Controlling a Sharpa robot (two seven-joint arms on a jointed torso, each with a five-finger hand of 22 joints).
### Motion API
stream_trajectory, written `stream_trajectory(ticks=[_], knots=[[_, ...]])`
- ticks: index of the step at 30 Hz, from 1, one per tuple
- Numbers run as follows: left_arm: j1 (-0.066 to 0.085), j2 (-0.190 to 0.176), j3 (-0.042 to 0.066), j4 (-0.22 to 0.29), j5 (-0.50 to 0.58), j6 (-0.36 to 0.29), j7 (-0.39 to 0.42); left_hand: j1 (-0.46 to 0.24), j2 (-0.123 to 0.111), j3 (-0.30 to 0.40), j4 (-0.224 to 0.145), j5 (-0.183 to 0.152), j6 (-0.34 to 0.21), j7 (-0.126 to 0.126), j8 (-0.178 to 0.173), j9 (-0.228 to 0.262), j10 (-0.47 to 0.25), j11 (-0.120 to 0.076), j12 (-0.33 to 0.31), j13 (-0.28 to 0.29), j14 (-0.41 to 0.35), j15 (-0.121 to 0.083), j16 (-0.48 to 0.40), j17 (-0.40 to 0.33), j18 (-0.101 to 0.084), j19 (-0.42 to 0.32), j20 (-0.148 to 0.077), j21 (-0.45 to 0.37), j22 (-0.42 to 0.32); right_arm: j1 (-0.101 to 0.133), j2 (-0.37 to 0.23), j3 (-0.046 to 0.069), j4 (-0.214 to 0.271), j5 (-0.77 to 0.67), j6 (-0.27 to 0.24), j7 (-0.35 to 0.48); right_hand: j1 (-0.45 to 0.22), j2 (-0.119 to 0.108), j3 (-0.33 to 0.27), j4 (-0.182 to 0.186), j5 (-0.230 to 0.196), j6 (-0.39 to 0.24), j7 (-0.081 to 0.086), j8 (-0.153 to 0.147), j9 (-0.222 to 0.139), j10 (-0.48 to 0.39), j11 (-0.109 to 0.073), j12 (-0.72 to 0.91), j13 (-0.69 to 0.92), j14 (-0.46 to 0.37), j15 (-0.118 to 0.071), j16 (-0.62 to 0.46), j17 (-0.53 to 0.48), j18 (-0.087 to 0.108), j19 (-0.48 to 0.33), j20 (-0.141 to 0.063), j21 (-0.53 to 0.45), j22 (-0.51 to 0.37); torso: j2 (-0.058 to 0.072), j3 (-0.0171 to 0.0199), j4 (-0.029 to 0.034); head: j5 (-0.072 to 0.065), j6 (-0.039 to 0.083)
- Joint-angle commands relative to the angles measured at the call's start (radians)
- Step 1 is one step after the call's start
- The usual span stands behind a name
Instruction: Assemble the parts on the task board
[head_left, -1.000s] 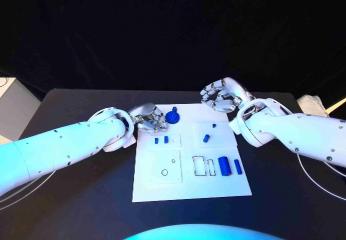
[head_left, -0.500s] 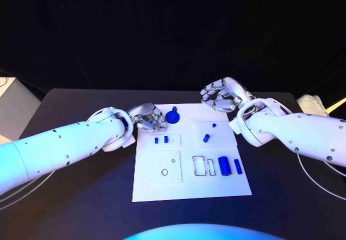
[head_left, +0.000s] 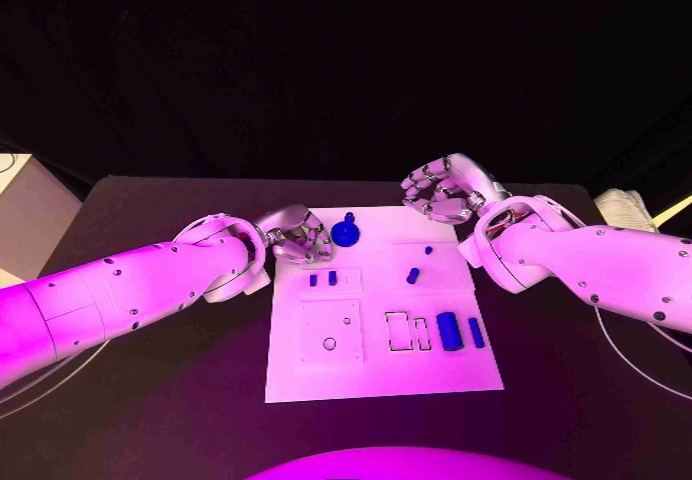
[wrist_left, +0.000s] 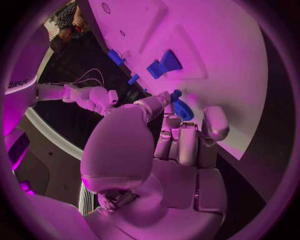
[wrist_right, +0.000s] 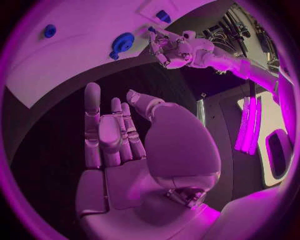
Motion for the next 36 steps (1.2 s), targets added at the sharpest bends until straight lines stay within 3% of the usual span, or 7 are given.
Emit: stream_trajectory(ticks=[1,22,36], knots=[[-0.001,0.000,-0.001,0.001,0.007,0.008,0.002,0.003,0.005,0.002,-0.001,0.001,0.003,0.002,0.001,0.000,-0.006,-0.001,-0.005,-0.001,0.004,-0.003,0.004,0.000,-0.020,0.003,-0.002,0.005,0.024,0.000,0.000,0.000,0.001,-0.003,0.007,0.006,0.001,-0.007,-0.002,0.004,0.006,-0.003,0.005,-0.003,0.001,0.005,0.000,-0.007,-0.001,0.005,0.005,0.005,-0.001,0.019,0.000,0.003,-0.006,0.001,0.000,0.0002,0.0000,0.000,0.001],[-0.001,-0.004,-0.001,0.002,0.008,0.009,-0.002,0.004,0.004,0.003,-0.004,0.001,0.001,0.003,-0.001,-0.002,-0.009,0.000,-0.007,-0.005,0.001,-0.003,0.003,-0.004,-0.020,0.003,-0.002,0.006,0.025,0.000,-0.001,0.000,0.001,-0.003,0.006,0.006,0.003,-0.007,-0.003,0.004,0.006,-0.003,0.005,-0.004,0.001,0.006,0.000,-0.009,-0.005,0.004,0.005,0.004,-0.003,0.019,0.000,0.003,-0.007,0.002,0.000,0.0009,-0.0003,0.001,-0.001],[-0.001,-0.003,-0.001,0.002,0.015,-0.001,0.010,-0.002,-0.011,0.002,-0.008,0.000,-0.021,0.007,-0.020,-0.012,-0.032,0.003,-0.023,-0.033,-0.001,0.001,0.002,-0.005,-0.022,0.007,-0.001,0.013,0.030,0.000,-0.001,0.000,0.001,-0.003,0.005,0.006,0.004,-0.008,-0.003,0.004,0.006,-0.004,0.006,-0.005,0.001,0.006,0.000,-0.011,-0.008,0.004,0.005,0.004,-0.004,0.019,0.000,0.003,-0.007,0.002,0.000,0.0007,-0.0002,0.001,0.001]])
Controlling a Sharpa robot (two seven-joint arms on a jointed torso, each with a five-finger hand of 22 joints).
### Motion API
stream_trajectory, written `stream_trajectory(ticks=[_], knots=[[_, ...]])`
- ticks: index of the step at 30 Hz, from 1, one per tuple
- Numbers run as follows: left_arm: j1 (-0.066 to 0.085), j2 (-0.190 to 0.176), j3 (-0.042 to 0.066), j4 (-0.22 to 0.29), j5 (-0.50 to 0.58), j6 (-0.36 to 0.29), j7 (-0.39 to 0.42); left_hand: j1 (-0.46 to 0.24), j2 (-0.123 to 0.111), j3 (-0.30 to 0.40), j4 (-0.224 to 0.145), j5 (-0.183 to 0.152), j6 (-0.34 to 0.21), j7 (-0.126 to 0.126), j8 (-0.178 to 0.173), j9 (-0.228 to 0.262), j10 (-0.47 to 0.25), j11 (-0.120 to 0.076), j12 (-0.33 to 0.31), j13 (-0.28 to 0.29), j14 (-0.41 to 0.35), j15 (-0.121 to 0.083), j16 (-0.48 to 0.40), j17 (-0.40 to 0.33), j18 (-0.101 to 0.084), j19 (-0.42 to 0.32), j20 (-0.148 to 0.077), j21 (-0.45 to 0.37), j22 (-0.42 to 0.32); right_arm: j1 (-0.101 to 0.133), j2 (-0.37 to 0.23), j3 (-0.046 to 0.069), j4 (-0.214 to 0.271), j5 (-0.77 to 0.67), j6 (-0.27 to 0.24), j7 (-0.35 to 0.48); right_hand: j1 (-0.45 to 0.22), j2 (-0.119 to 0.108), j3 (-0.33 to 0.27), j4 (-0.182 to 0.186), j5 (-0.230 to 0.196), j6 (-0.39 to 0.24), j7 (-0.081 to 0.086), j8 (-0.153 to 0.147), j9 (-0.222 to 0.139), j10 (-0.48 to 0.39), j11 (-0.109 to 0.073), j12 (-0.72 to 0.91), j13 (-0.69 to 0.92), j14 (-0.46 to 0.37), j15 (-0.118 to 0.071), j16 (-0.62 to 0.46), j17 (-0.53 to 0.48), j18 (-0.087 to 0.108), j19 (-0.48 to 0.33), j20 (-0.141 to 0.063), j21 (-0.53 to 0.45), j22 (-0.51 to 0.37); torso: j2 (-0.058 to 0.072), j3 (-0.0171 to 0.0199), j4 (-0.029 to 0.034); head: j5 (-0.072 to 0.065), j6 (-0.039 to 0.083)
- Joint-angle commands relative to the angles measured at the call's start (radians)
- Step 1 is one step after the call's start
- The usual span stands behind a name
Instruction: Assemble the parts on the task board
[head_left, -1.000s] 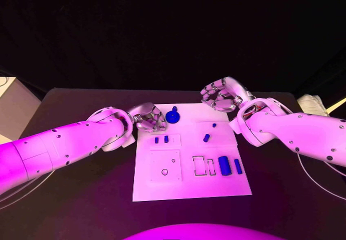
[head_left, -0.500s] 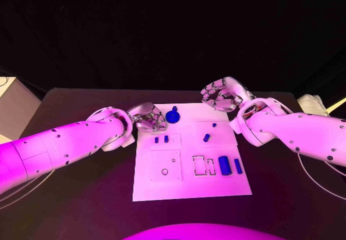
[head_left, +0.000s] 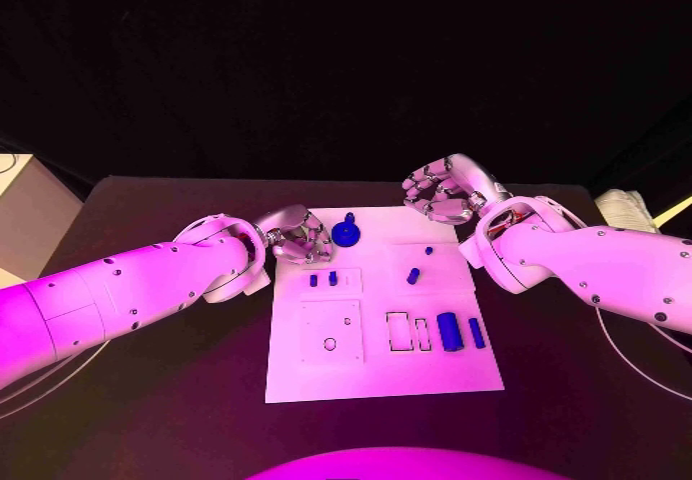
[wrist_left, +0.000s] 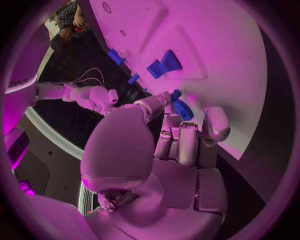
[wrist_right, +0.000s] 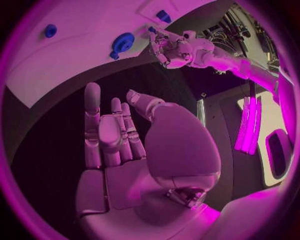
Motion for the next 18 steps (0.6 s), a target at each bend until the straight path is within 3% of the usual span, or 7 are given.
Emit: stream_trajectory(ticks=[1,18], knots=[[-0.001,0.000,0.000,0.000,0.009,-0.001,0.010,-0.002,-0.011,-0.001,-0.006,0.000,-0.007,0.000,-0.004,-0.002,-0.008,0.002,-0.004,-0.001,-0.001,0.001,0.002,0.001,-0.006,0.007,-0.001,0.004,0.030,0.000,0.000,0.000,0.001,-0.003,0.006,0.005,0.004,-0.008,-0.003,0.004,0.006,-0.004,0.006,-0.005,0.001,0.006,0.000,-0.004,-0.001,0.004,0.005,0.004,-0.001,0.020,0.000,0.003,-0.003,0.001,0.000,-0.0003,0.0006,-0.001,0.000],[-0.001,-0.002,0.000,-0.001,0.036,0.003,0.021,-0.006,-0.015,-0.002,-0.005,0.001,-0.017,0.000,-0.014,-0.007,-0.006,0.001,-0.005,0.000,0.000,0.001,0.003,0.003,-0.007,0.008,0.000,0.007,0.032,0.000,0.002,0.000,-0.002,-0.003,0.025,-0.007,0.003,-0.011,-0.007,0.004,0.005,-0.007,0.008,-0.009,0.000,-0.001,0.003,-0.012,-0.010,-0.001,0.008,-0.002,-0.012,0.019,-0.001,0.005,-0.006,0.001,0.000,-0.0003,0.0005,-0.003,0.000]])
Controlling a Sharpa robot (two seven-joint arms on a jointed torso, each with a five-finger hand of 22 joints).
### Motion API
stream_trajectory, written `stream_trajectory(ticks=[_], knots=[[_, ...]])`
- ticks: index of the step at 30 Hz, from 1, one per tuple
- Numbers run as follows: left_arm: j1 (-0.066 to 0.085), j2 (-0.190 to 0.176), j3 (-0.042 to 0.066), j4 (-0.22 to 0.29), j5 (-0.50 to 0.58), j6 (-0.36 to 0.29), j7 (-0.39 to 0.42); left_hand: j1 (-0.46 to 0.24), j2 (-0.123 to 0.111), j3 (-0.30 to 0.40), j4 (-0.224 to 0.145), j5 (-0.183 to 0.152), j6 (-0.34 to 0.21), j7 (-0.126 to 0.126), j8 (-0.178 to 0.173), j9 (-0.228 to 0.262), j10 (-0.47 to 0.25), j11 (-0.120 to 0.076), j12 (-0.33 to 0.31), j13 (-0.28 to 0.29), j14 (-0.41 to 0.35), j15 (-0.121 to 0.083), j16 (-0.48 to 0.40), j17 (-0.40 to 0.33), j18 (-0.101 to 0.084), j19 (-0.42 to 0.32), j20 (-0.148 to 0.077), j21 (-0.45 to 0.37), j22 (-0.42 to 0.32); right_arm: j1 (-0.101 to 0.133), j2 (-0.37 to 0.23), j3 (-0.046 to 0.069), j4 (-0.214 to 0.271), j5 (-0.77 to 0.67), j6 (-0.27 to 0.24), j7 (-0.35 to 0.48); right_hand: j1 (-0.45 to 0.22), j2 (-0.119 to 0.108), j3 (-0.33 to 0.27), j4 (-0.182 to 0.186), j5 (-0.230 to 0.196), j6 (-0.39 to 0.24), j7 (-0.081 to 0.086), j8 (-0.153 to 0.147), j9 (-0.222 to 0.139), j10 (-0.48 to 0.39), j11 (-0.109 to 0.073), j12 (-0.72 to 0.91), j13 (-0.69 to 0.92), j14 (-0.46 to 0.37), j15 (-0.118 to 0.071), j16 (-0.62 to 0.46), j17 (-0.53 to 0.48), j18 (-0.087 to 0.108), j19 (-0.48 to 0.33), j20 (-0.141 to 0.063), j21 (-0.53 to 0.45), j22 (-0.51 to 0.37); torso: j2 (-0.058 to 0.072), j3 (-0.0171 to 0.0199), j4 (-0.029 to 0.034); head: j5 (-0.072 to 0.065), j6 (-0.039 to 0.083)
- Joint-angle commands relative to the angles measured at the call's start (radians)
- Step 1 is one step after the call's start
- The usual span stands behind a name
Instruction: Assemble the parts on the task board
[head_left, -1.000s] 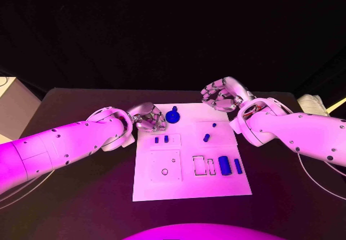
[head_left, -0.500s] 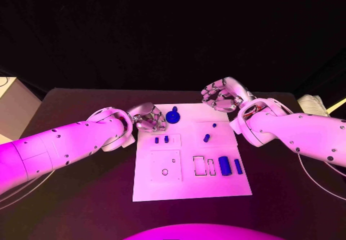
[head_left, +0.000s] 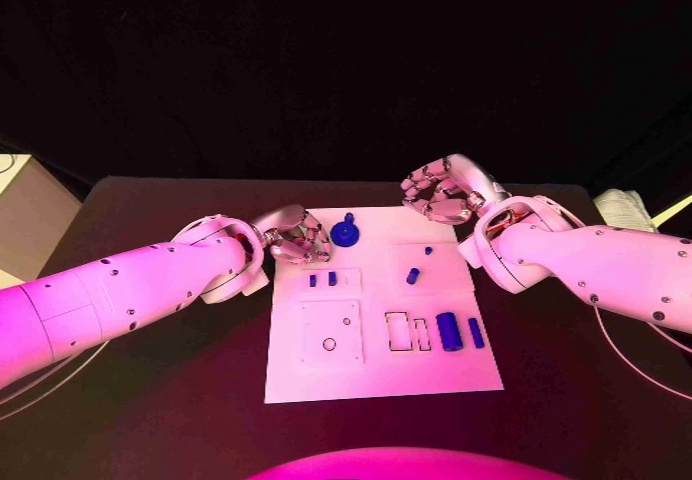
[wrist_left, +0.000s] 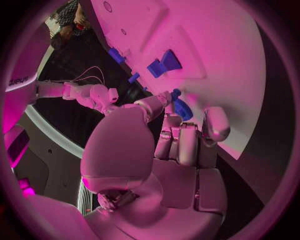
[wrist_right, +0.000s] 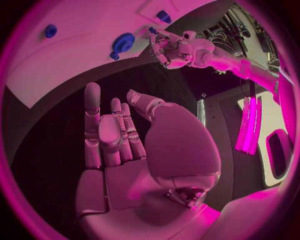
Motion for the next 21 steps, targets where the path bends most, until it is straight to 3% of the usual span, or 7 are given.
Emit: stream_trajectory(ticks=[1,21], knots=[[0.000,0.001,0.000,0.001,0.019,0.005,0.016,-0.003,-0.012,-0.003,-0.005,0.001,-0.011,0.000,-0.007,-0.002,-0.006,-0.002,-0.007,-0.005,0.000,0.001,0.003,0.001,-0.007,0.007,0.000,0.006,0.032,0.000,0.001,0.000,0.000,-0.003,0.021,-0.004,0.003,-0.011,-0.004,0.001,0.005,-0.004,0.004,-0.005,0.000,-0.001,0.003,-0.004,-0.002,-0.001,0.008,-0.002,-0.001,0.019,-0.001,0.005,-0.006,0.001,0.000,0.0005,-0.0001,0.000,0.000],[-0.001,-0.003,0.001,0.007,0.041,0.016,0.040,-0.019,-0.027,-0.015,-0.001,0.000,-0.019,-0.002,-0.019,-0.009,-0.010,-0.003,-0.009,-0.010,0.000,0.001,0.003,0.003,-0.007,0.009,0.001,0.009,0.035,0.000,0.001,0.000,0.000,-0.003,0.021,-0.005,0.002,-0.011,-0.005,0.002,0.005,-0.005,0.005,-0.006,0.000,-0.004,0.004,-0.006,-0.005,-0.002,0.009,-0.002,-0.002,0.019,-0.002,0.006,-0.007,0.001,0.000,0.0002,-0.0003,-0.001,-0.001]])
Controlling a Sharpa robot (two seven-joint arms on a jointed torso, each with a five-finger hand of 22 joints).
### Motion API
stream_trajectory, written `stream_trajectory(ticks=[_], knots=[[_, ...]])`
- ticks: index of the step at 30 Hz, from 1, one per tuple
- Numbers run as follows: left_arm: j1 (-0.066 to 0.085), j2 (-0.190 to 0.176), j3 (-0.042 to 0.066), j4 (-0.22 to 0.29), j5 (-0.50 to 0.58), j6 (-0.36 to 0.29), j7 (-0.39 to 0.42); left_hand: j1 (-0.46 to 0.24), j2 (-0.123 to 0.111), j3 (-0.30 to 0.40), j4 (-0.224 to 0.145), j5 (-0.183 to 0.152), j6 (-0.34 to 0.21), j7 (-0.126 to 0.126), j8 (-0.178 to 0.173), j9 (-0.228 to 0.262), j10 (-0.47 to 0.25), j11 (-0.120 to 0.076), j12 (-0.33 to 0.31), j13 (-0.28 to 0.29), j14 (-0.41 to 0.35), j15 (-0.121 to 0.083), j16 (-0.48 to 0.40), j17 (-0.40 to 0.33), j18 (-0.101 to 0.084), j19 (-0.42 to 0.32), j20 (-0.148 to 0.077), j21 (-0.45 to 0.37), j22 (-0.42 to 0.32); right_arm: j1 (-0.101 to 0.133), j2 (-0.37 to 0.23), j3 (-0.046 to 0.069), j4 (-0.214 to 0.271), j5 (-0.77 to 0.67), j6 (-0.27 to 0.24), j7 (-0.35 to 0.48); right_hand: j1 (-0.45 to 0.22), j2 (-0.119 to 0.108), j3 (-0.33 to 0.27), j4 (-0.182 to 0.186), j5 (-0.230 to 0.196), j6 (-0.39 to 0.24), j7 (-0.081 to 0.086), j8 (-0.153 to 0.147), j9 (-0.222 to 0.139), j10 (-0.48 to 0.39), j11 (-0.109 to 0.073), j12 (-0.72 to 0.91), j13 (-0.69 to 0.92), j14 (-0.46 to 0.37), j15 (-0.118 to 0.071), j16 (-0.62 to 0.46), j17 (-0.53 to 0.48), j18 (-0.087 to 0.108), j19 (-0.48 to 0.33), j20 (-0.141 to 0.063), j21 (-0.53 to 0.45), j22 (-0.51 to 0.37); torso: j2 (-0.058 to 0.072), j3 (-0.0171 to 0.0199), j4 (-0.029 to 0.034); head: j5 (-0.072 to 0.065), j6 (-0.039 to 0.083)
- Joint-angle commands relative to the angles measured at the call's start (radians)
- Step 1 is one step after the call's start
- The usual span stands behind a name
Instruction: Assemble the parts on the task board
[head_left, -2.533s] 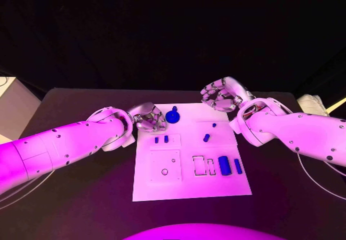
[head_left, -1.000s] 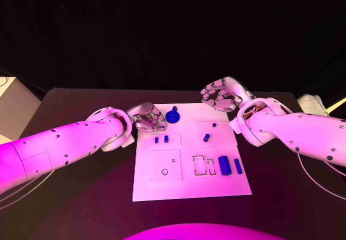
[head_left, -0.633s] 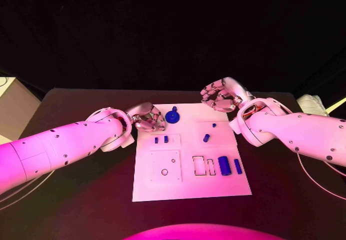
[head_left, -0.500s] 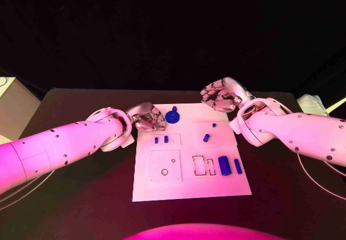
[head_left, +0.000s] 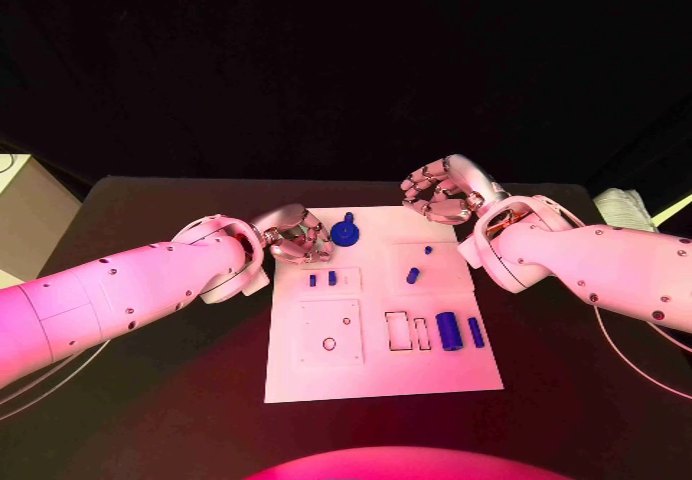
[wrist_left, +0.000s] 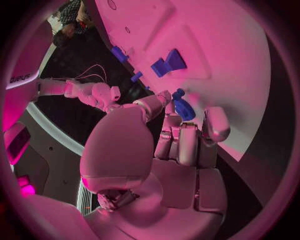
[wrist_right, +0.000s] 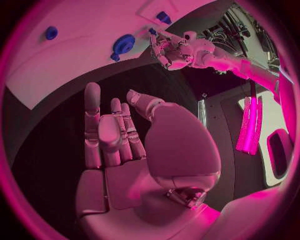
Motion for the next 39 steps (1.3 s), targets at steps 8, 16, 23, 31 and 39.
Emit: stream_trajectory(ticks=[8,16,23,31,39], knots=[[-0.001,-0.006,0.002,0.007,0.022,0.007,0.024,-0.002,-0.011,-0.007,0.002,0.001,-0.010,0.002,-0.007,-0.002,-0.007,0.000,-0.004,-0.003,0.001,0.001,0.004,0.002,-0.008,0.010,0.001,0.007,0.035,0.000,0.000,0.000,0.000,-0.003,0.012,0.003,0.002,-0.011,-0.005,0.002,0.005,-0.005,0.005,-0.006,0.000,-0.004,0.004,-0.006,-0.001,0.002,0.005,-0.002,0.000,0.019,-0.002,0.006,-0.004,0.001,0.000,-0.0005,0.0004,0.000,0.000],[-0.002,-0.030,0.011,0.027,0.121,0.003,0.054,-0.007,-0.011,-0.010,0.005,0.001,-0.015,0.004,-0.013,-0.005,-0.009,0.001,-0.005,-0.005,-0.001,0.001,0.003,-0.001,-0.007,0.008,0.001,0.005,0.034,-0.001,0.000,0.000,0.000,-0.003,0.011,0.006,0.002,-0.011,-0.006,0.002,0.005,-0.006,0.006,-0.007,0.000,-0.005,0.005,-0.008,-0.003,0.001,0.006,-0.002,-0.001,0.019,-0.002,0.006,-0.004,0.001,-0.001,-0.0009,-0.0006,0.001,0.004],[0.001,-0.080,0.041,0.065,0.401,0.037,0.115,-0.015,-0.010,-0.004,0.016,0.002,-0.053,0.025,-0.048,-0.020,-0.144,0.024,-0.106,-0.177,-0.118,0.017,-0.057,-0.166,0.024,-0.103,0.012,-0.128,-0.050,-0.001,-0.001,0.000,-0.004,0.005,0.013,0.018,0.003,-0.011,-0.006,0.002,0.005,-0.005,0.006,-0.007,0.000,-0.005,0.005,-0.008,-0.004,0.001,0.006,-0.002,-0.002,0.019,-0.002,0.006,-0.005,0.001,-0.003,0.0013,0.0005,0.003,0.005],[0.010,-0.138,0.060,0.101,0.607,0.053,0.138,-0.016,-0.005,0.001,0.026,0.004,-0.072,0.040,-0.067,-0.025,-0.140,0.039,-0.193,-0.241,-0.285,0.032,-0.196,-0.419,0.072,-0.268,0.026,-0.389,-0.224,-0.002,-0.008,0.000,-0.007,0.012,0.036,0.024,0.006,-0.008,-0.005,0.001,0.005,-0.004,0.005,-0.007,0.000,0.001,0.004,-0.006,-0.006,0.002,0.005,0.001,0.003,0.019,-0.001,0.007,-0.005,0.002,-0.003,0.0003,0.0000,0.007,0.012],[0.012,-0.180,0.063,0.123,0.718,0.030,0.157,-0.019,0.007,0.015,0.041,0.002,-0.077,0.055,-0.074,-0.022,-0.135,0.059,-0.361,-0.361,-0.404,0.047,-0.363,-0.644,0.076,-0.275,0.038,-0.500,-0.312,-0.003,-0.041,0.000,0.007,-0.001,0.114,0.022,0.018,-0.002,-0.003,-0.003,0.007,-0.001,-0.002,-0.010,0.002,0.037,-0.005,0.000,-0.019,0.041,-0.004,0.055,0.084,0.021,0.021,0.000,0.004,0.010,-0.005,-0.0019,-0.0008,0.005,0.021]])
